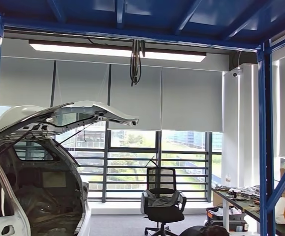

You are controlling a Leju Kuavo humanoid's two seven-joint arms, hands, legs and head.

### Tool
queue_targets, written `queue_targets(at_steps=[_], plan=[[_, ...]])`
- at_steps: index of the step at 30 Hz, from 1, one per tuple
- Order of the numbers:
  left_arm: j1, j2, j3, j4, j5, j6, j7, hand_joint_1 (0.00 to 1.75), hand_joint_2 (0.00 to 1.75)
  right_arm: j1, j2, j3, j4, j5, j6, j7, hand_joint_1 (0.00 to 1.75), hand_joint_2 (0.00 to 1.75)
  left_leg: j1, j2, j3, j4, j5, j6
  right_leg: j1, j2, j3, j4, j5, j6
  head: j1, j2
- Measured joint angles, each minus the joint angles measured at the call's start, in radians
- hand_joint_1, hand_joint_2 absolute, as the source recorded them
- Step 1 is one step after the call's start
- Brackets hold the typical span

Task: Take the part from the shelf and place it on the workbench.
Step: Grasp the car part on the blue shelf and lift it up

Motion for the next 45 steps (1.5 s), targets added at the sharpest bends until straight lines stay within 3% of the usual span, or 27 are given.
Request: queue_targets(at_steps=[10, 17, 25, 45], plan=[[-0.001, -0.002, 0.0, 0.0, 0.0, 0.015, 0.0, 0.0, 0.0, 0.014, 0.011, 0.026, -0.031, 0.139, -0.076, 0.005, 0.0, 1.75, 0.0, 0.0, 0.0, 0.0, 0.0, 0.0, 0.0, 0.0, 0.0, 0.0, 0.0, 0.0, 0.0, 0.0], [-0.001, 0.002, 0.001, 0.0, 0.0, 0.029, -0.041, 0.0, 0.0, -0.037, 0.122, 0.066, 0.06, 0.248, -0.174, -0.004, 0.0, 1.75, 0.001, 0.0, 0.0, 0.0, 0.0, 0.0, 0.001, 0.0, 0.001, 0.0, 0.0, 0.0, 0.0, 0.0], [-0.004, 0.034, 0.001, 0.0, -0.008, 0.039, -0.072, 0.0, 0.0, -0.071, 0.243, 0.099, 0.178, 0.246, -0.257, 0.003, 0.0, 1.75, 0.002, 0.0, 0.0, 0.0, 0.0, 0.0, 0.002, 0.0, 0.001, 0.0, -0.001, -0.001, 0.0, 0.0], [-0.019, 0.112, -0.014, 0.0, -0.043, 0.046, -0.086, 0.0, 0.0, -0.015, 0.363, 0.039, 0.353, 0.258, -0.378, 0.018, 0.0, 1.75, 0.002, 0.0, 0.0, 0.0, 0.0, 0.0, 0.001, 0.0, 0.001, 0.0, -0.001, -0.001, 0.0, 0.0]])
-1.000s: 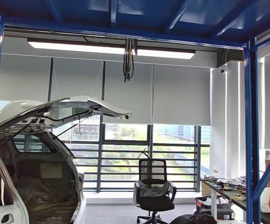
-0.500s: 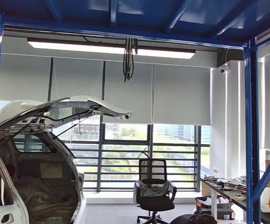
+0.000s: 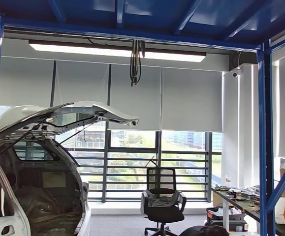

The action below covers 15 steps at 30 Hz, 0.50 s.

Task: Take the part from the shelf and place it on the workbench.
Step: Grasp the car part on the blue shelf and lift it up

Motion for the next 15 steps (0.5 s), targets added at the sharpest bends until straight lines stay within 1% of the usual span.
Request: queue_targets(at_steps=[7, 15], plan=[[-0.002, 0.006, -0.013, 0.0, -0.005, 0.001, -0.001, 0.0, 0.0, 0.004, 0.021, -0.052, 0.047, 0.057, -0.04, 0.014, 0.0, 1.75, 0.0, 0.0, 0.0, 0.0, 0.0, 0.0, 0.0, 0.0, 0.0, 0.0, 0.0, 0.0, 0.0, 0.0], [-0.002, 0.009, -0.018, 0.0, -0.005, 0.001, -0.002, 0.0, 0.0, -0.02, 0.032, -0.099, 0.082, 0.093, -0.045, 0.015, 0.0, 1.75, 0.0, 0.0, 0.0, 0.0, 0.0, 0.0, 0.0, 0.0, 0.0, 0.0, 0.0, 0.0, 0.0, 0.0]])
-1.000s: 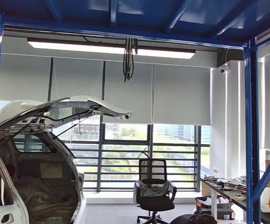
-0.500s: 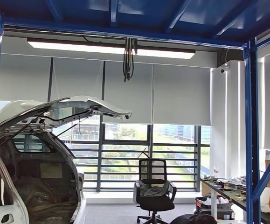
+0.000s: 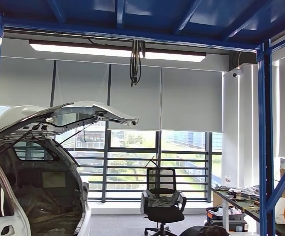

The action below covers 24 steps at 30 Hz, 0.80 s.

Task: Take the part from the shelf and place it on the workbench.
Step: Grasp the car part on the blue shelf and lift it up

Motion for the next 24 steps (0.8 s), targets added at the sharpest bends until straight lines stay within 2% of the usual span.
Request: queue_targets(at_steps=[14, 24], plan=[[0.002, 0.0, -0.002, 0.0, 0.001, 0.0, 0.0, 0.0, 0.0, -0.091, 0.028, -0.012, 0.097, -0.011, 0.046, -0.027, 0.0, 1.75, 0.0, 0.0, 0.0, 0.0, 0.0, 0.0, 0.0, 0.0, 0.0, 0.0, 0.0, 0.0, 0.0, 0.0], [0.0, 0.0, -0.01, 0.0, 0.0, 0.0, 0.0, 0.0, 0.0, -0.212, 0.078, 0.009, 0.242, -0.016, 0.072, -0.053, 0.0, 1.75, 0.0, 0.0, 0.001, 0.0, 0.0, 0.0, 0.0, 0.0, 0.001, 0.0, 0.0, 0.0, 0.0, 0.0]])
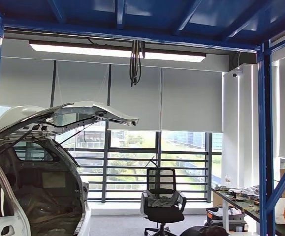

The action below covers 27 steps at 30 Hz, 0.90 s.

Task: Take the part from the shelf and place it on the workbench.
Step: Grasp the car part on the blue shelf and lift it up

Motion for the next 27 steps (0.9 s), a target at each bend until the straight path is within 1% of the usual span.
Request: queue_targets(at_steps=[6, 13, 22, 25, 26, 27], plan=[[-0.001, 0.0, -0.004, 0.0, 0.0, 0.0, -0.001, 0.0, 0.0, -0.049, 0.031, 0.023, 0.069, 0.009, -0.018, -0.001, 0.0, 1.75, 0.0, 0.0, 0.0, 0.0, 0.0, 0.0, 0.0, 0.0, 0.0, 0.0, 0.0, 0.0, 0.0, 0.0], [-0.003, 0.0, -0.004, 0.0, 0.001, 0.0, -0.004, 0.0, 0.0, -0.095, 0.063, 0.051, 0.12, 0.006, -0.012, -0.01, 0.0, 1.75, 0.0, 0.0, 0.0, 0.0, 0.0, 0.0, 0.0, 0.0, 0.001, 0.0, 0.0, 0.0, 0.0, 0.0], [-0.011, -0.003, -0.012, 0.0, 0.005, 0.003, -0.009, 0.0, 0.0, -0.154, 0.108, 0.088, 0.19, -0.062, 0.003, -0.073, 0.0, 1.75, 0.0, 0.0, 0.0, 0.0, 0.0, 0.0, 0.0, 0.0, 0.001, 0.0, 0.0, 0.0, 0.0, 0.0], [-0.013, -0.003, -0.014, 0.0, 0.009, 0.006, -0.009, 0.0, 0.0, -0.165, 0.119, 0.101, 0.202, -0.082, 0.011, -0.082, 0.0, 1.75, 0.0, 0.0, 0.0, 0.0, 0.0, 0.0, 0.0, 0.0, 0.001, 0.0, 0.0, 0.0, 0.0, 0.0], [-0.013, -0.003, -0.014, 0.0, 0.009, 0.007, -0.009, 0.0, 0.0, -0.168, 0.122, 0.105, 0.204, -0.089, 0.015, -0.084, 0.31, 1.75, 0.0, 0.0, 0.0, 0.0, 0.0, 0.0, 0.0, 0.0, 0.001, 0.0, 0.0, 0.0, 0.0, 0.0], [-0.014, -0.003, -0.014, 0.0, 0.009, 0.009, -0.009, 0.0, 0.0, -0.171, 0.124, 0.108, 0.206, -0.097, 0.021, -0.086, 0.75, 1.75, 0.0, 0.0, 0.0, 0.0, 0.0, 0.0, 0.0, 0.0, 0.001, 0.0, 0.0, 0.0, 0.0, 0.0]])
